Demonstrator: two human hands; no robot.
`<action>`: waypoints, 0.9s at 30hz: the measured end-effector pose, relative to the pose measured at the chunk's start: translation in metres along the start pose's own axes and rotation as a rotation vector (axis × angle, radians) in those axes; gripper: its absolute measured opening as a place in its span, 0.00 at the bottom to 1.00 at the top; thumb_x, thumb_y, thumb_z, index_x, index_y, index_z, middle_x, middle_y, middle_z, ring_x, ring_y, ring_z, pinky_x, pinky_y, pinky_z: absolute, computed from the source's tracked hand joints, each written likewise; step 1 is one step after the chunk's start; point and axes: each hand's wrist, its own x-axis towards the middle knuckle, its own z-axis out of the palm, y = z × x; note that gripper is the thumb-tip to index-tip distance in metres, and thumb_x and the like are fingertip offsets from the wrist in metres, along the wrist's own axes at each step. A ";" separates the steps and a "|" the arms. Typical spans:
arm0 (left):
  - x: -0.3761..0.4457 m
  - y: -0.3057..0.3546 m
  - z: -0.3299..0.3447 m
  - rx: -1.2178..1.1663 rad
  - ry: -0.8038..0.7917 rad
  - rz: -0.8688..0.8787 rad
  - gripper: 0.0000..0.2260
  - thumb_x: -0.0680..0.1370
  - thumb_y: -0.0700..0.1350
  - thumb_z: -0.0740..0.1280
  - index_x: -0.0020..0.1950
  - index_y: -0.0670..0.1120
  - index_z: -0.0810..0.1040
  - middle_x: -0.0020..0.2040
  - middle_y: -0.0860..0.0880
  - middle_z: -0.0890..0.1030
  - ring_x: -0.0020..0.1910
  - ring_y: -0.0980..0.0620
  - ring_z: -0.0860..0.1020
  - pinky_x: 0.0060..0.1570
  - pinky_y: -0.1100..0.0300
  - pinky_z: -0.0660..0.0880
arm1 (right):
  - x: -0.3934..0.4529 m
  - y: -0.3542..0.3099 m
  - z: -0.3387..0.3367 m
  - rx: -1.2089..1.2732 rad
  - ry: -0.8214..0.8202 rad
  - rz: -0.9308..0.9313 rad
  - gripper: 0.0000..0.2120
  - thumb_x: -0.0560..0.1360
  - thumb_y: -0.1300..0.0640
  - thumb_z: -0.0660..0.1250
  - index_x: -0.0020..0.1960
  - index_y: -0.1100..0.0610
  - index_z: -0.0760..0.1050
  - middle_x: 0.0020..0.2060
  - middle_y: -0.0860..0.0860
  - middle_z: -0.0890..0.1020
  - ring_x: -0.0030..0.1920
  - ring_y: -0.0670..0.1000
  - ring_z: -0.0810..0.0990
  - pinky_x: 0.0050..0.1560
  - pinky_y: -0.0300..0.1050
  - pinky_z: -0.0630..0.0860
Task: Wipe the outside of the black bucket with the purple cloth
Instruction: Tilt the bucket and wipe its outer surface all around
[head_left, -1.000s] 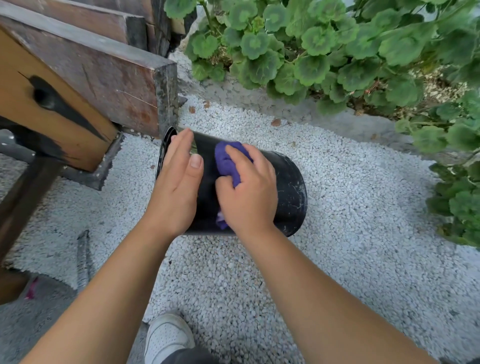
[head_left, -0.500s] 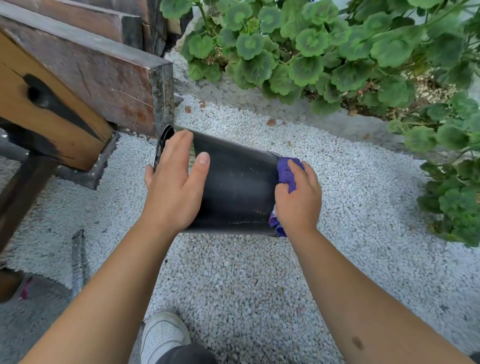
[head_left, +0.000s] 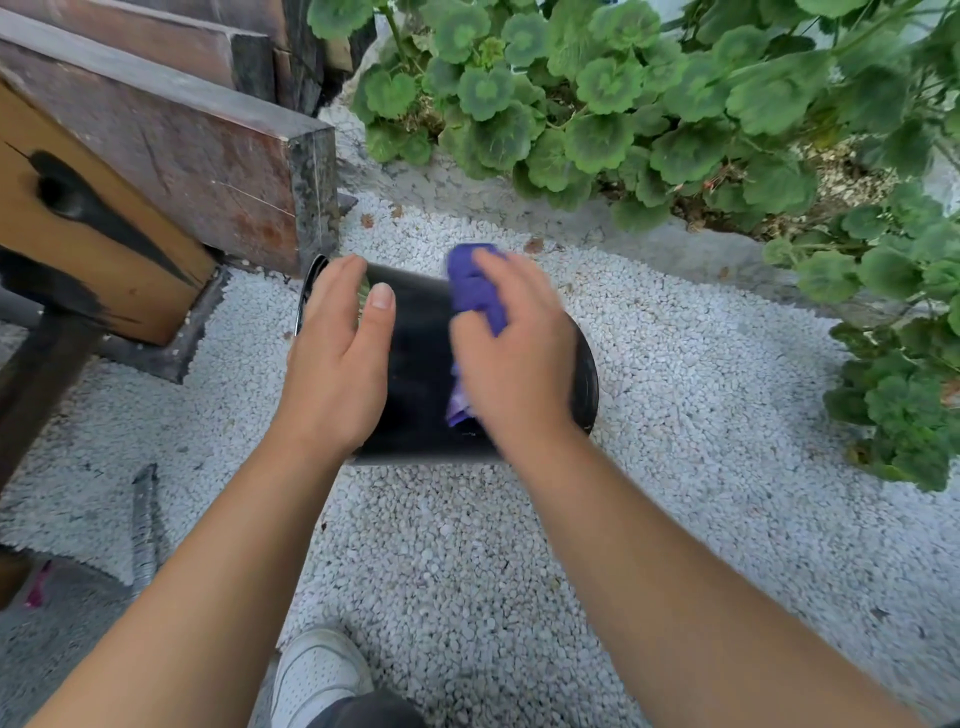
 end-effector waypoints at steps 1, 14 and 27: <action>0.000 0.001 0.003 0.000 0.008 0.035 0.29 0.80 0.58 0.51 0.71 0.39 0.69 0.65 0.63 0.65 0.59 0.83 0.56 0.56 0.86 0.50 | -0.011 -0.009 0.008 -0.067 -0.041 -0.088 0.25 0.68 0.53 0.61 0.65 0.46 0.76 0.67 0.46 0.75 0.64 0.50 0.73 0.62 0.43 0.68; -0.003 -0.002 0.000 0.051 0.014 -0.077 0.28 0.81 0.58 0.52 0.78 0.45 0.63 0.79 0.50 0.62 0.70 0.66 0.57 0.59 0.86 0.46 | -0.004 0.076 -0.012 -0.394 0.021 0.049 0.26 0.70 0.53 0.60 0.68 0.45 0.73 0.70 0.45 0.72 0.66 0.53 0.70 0.66 0.57 0.67; -0.039 -0.011 -0.012 -0.061 -0.107 0.006 0.32 0.76 0.61 0.57 0.79 0.53 0.60 0.70 0.48 0.75 0.67 0.65 0.71 0.63 0.66 0.68 | 0.013 0.097 -0.031 -0.162 0.065 0.288 0.22 0.72 0.57 0.64 0.66 0.50 0.75 0.66 0.46 0.74 0.63 0.49 0.73 0.58 0.38 0.65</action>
